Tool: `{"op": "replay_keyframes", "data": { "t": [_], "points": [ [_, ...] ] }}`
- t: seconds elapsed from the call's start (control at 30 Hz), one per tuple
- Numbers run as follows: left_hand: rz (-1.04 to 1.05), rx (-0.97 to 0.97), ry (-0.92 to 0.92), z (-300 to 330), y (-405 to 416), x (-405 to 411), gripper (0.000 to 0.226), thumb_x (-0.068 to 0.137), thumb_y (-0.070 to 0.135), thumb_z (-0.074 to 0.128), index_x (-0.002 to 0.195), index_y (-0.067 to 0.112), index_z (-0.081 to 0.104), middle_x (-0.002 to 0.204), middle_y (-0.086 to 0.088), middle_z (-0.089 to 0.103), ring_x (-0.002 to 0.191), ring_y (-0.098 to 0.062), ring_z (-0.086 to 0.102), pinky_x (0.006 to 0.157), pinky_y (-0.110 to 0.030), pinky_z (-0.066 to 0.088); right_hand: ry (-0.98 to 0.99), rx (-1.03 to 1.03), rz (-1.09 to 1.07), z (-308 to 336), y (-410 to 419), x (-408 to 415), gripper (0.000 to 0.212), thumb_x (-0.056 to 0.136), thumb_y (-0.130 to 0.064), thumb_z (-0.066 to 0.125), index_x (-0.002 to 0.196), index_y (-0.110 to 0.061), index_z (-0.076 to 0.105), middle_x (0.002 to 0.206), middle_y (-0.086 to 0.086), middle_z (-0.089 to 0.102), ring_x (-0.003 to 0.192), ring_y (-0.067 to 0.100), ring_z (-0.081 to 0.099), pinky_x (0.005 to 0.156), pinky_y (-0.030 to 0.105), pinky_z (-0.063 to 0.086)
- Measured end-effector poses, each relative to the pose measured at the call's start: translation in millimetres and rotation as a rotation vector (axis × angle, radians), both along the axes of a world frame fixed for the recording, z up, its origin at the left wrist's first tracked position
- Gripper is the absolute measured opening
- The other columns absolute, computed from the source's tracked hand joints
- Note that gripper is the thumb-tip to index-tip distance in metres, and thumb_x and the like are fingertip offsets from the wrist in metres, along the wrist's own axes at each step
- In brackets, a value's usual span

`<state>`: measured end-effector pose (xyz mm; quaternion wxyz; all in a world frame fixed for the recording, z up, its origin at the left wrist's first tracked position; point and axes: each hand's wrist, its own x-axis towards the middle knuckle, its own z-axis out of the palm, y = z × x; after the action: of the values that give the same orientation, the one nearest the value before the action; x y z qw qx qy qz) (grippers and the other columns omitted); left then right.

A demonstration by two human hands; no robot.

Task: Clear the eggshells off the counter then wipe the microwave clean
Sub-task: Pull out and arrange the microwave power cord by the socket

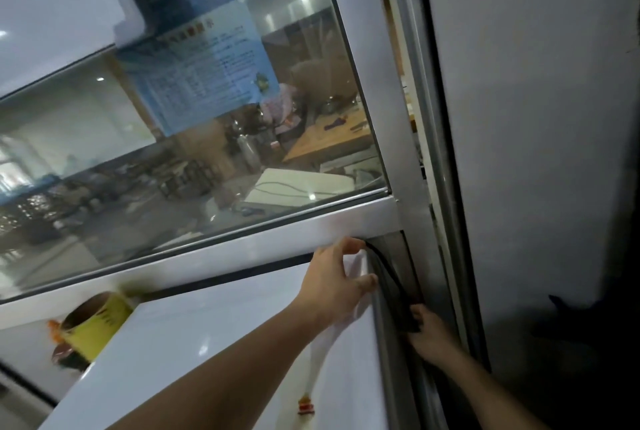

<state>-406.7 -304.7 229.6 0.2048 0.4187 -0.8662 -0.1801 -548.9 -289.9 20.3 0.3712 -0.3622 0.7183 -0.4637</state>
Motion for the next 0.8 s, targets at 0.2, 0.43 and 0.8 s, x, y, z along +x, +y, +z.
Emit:
{"op": "replay_keyframes", "data": {
  "t": [0.2,0.43,0.8],
  "points": [
    [0.013,0.009,-0.006,1,7,9,0.047,0.081,0.028,0.070,0.124,0.026,0.054,0.129,0.008,0.053,0.121,-0.011,0.046,0.097,-0.022,0.037,0.023,-0.013,-0.030,0,17,-4,0.020,0.078,0.006,0.065,0.087,-0.009,0.056,0.091,0.012,0.063,0.093,0.028,0.061,0.084,0.033,0.047],
    [-0.033,0.039,0.019,5,29,18,0.050,0.082,0.030,0.069,0.128,0.029,0.050,0.132,0.010,0.052,0.117,-0.007,0.046,0.089,-0.015,0.031,0.158,-0.009,-0.023,29,69,-21,0.019,0.078,0.004,0.065,0.074,-0.013,0.057,0.074,0.004,0.061,0.077,0.020,0.057,0.060,0.012,0.041],
    [-0.132,0.045,0.075,27,60,9,0.052,0.082,0.026,0.070,0.129,0.025,0.049,0.134,0.006,0.051,0.123,-0.010,0.046,0.092,-0.016,0.032,0.389,-0.070,-0.151,126,133,-44,0.020,0.083,-0.005,0.063,0.083,-0.024,0.067,0.076,-0.015,0.059,0.068,-0.002,0.051,0.050,0.004,0.033]
  ]
}}
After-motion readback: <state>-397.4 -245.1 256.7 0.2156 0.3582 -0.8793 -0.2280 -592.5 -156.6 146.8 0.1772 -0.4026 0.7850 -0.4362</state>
